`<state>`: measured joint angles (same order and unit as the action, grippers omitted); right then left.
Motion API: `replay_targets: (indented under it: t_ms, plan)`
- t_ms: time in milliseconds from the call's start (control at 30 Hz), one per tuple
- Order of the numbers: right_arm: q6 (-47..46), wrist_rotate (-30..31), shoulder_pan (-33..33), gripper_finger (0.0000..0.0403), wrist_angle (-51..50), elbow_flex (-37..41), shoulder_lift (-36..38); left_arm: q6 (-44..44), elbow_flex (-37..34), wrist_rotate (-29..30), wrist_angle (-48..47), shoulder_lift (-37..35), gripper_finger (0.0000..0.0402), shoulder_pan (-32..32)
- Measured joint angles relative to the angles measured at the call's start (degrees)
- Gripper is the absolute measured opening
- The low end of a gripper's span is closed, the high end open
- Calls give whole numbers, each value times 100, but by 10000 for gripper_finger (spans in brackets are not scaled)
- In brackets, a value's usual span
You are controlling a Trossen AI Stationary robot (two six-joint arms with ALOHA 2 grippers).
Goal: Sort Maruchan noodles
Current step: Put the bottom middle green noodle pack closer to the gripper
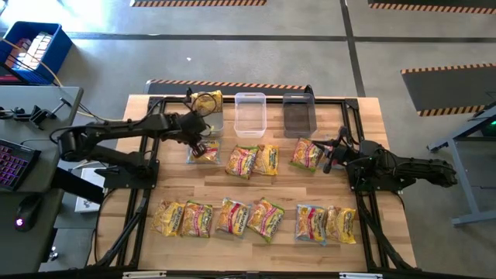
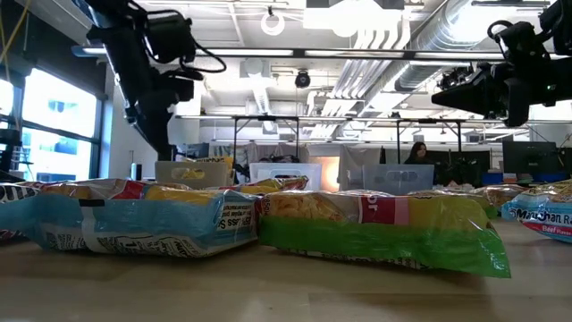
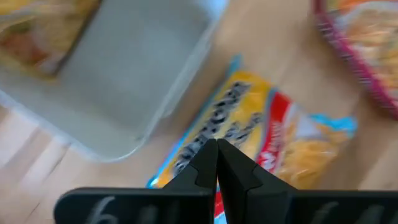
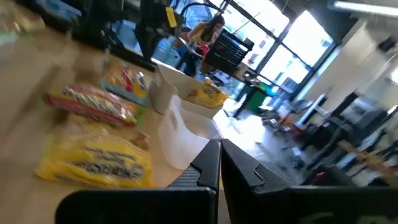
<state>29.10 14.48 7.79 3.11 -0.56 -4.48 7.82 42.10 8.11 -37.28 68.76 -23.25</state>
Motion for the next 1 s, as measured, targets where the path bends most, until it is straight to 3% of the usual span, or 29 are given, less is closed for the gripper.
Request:
replay_targets:
  t_ms: [300, 500, 733, 1000]
  plan:
    - [-757, -413, -2, 2, 483, 1, -1, 297, -1618, -1739, 3853, -776, 0, 223]
    - [-1506, -574, -2, 2, 1278, 0, 1, 556, -2194, -2106, 6002, -819, 0, 491]
    - [-2562, -862, -3, 2, 1339, 0, -247, 553, -2391, -2113, 6824, -818, 0, 675]
    - [-3479, -499, -364, 2, 1353, -176, -1549, 408, -2395, -2110, 6958, -812, 0, 821]
